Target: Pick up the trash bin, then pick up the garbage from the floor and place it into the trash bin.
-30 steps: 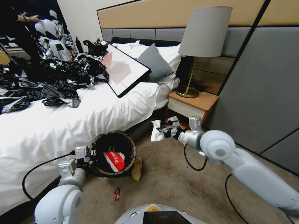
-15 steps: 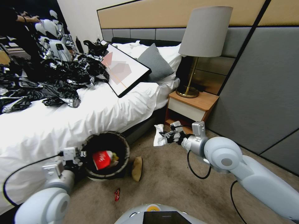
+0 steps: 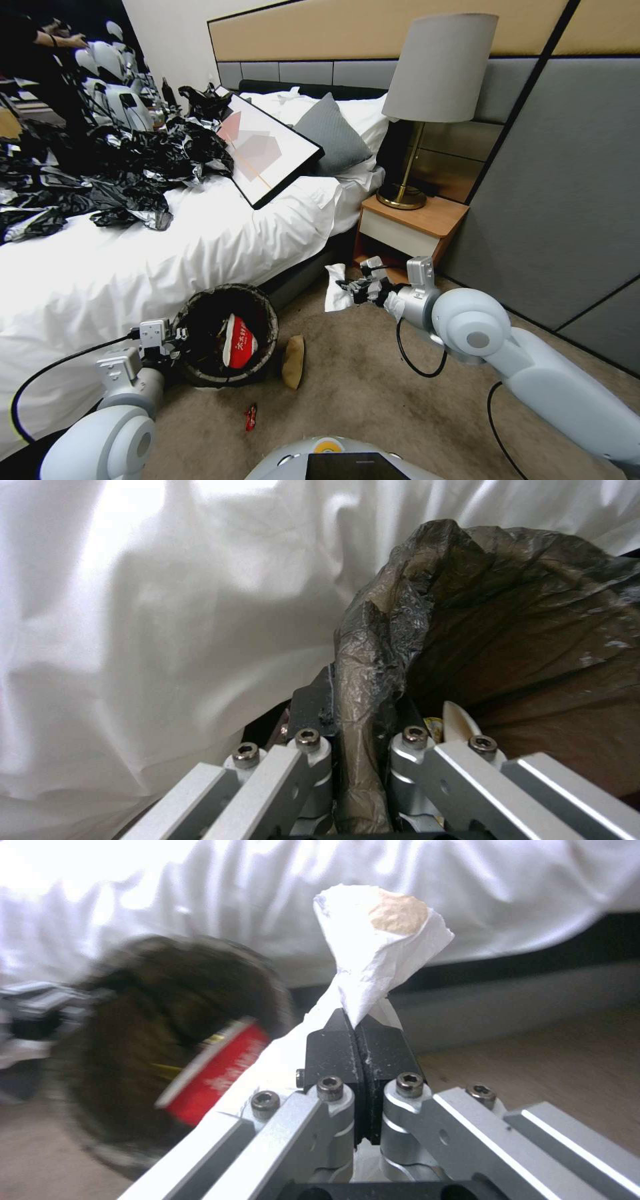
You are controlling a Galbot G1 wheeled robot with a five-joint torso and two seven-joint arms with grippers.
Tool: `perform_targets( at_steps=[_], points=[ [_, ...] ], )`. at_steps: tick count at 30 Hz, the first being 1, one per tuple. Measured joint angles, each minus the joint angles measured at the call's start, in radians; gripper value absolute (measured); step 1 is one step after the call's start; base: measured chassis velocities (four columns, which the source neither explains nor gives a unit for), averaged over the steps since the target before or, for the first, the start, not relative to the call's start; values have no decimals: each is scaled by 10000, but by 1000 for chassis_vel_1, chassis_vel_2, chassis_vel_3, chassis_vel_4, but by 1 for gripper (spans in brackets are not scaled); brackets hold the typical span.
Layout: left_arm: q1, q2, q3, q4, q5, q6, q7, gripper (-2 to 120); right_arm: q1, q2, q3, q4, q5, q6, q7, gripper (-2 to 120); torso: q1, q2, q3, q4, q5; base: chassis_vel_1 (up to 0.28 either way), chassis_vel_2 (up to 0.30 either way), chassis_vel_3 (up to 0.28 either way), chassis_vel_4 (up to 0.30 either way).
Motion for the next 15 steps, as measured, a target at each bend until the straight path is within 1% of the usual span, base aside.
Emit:
perform_targets(
  at_steps=[2,3,4,5,7,8,10,11,12,15],
  points=[
    [-110,15,57,202,83,0,22,4,646,109,-343,-90,245,183,-432,0,0,0,0,2,-4,0,0,0,0],
    [-110,15,57,202,83,0,22,4,646,109,-343,-90,245,183,-432,0,0,0,0,2,-4,0,0,0,0],
    [-160,12,80,285,128,1,31,4,1079,144,-573,-236,336,278,-872,0,0,0,0,4,0,0,0,0,0],
    [-182,2,91,310,141,1,40,4,1303,161,-711,-311,359,306,-1043,0,0,0,0,3,-1,0,0,0,0],
    [-250,-46,127,399,216,1,97,4,2304,349,-1510,-619,403,416,-1485,0,1,0,0,-1,3,0,0,0,0],
    [-250,-46,127,399,216,1,97,4,2304,349,-1510,-619,403,416,-1485,0,1,0,0,-1,3,0,0,0,0],
    [-284,-77,137,470,254,1,125,4,3299,737,-2252,-934,402,563,-1762,0,0,0,0,4,-8,0,0,0,0],
    [-300,-80,136,506,276,1,135,4,3736,999,-2667,-1090,409,578,-1795,0,1,0,1,5,0,0,0,0,0],
    [-300,-80,136,506,276,1,135,4,3736,999,-2667,-1090,409,578,-1795,0,1,0,1,5,0,0,0,0,0],
    [-342,-100,124,579,315,2,156,4,4704,1763,-3628,-1455,534,602,-1741,0,1,0,1,4,-6,0,0,0,0]
  ],
)
